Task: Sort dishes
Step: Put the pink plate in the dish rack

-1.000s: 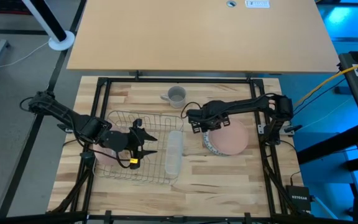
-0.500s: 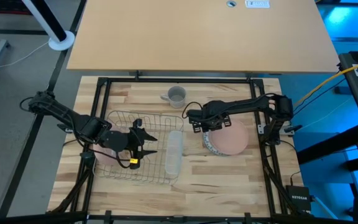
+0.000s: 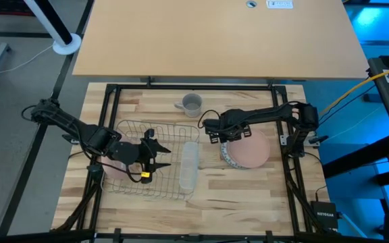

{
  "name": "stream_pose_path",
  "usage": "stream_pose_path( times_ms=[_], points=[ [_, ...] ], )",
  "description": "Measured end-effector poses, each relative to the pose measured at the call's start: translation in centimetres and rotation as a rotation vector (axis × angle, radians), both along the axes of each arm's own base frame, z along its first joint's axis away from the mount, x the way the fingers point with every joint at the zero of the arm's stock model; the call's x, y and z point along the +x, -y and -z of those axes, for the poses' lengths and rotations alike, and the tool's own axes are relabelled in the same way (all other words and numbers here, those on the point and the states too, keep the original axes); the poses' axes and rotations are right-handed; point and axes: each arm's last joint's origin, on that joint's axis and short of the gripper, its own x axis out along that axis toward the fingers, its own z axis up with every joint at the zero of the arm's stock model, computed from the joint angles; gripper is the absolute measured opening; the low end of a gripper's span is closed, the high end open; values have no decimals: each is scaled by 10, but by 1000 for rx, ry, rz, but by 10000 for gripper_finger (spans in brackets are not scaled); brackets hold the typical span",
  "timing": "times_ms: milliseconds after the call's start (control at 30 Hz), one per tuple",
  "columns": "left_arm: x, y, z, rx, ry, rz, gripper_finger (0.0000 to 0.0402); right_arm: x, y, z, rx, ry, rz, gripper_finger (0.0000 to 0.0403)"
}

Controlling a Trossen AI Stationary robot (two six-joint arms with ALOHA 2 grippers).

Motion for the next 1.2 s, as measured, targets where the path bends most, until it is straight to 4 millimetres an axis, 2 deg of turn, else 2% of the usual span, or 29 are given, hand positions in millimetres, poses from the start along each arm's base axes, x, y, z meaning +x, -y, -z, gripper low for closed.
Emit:
stream_pose_path(
  times_ms=[167, 433, 900, 1033, 1200],
  points=[
    [0, 0, 0, 0, 0, 0, 208, 0, 0, 0, 0, -3, 1, 138],
    [0, 0, 0, -3, 0, -2, 208, -11, -3, 16, 62, -54, 18, 138],
    [0, 0, 0, 0, -1, 0, 208, -9, -3, 17, 70, -28, 19, 136],
    [0, 0, 0, 0, -1, 0, 208, -5, -3, 17, 80, 11, 19, 108],
    [0, 0, 0, 1, -2, 0, 208, -1, -3, 17, 76, 58, 14, 49]
  ],
)
